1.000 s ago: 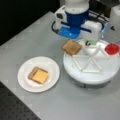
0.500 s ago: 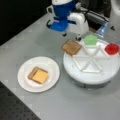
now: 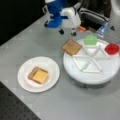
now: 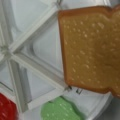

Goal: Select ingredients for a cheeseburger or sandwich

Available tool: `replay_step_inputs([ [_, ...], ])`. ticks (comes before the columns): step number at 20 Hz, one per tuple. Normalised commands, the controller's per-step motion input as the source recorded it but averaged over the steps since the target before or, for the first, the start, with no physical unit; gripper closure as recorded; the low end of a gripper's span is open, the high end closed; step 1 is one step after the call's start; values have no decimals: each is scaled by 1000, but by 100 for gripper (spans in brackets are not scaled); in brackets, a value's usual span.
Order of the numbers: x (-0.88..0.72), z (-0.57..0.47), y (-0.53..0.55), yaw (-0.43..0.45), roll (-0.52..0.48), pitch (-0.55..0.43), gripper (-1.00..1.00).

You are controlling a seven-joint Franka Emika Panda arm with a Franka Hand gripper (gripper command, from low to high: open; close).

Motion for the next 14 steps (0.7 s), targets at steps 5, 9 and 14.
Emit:
replay_step_inputs([
  [5, 210, -4, -464, 229, 506, 90, -100],
  [9, 293, -10, -373, 229, 457, 100, -100],
  [14, 327, -19, -325, 275, 604, 62, -100],
])
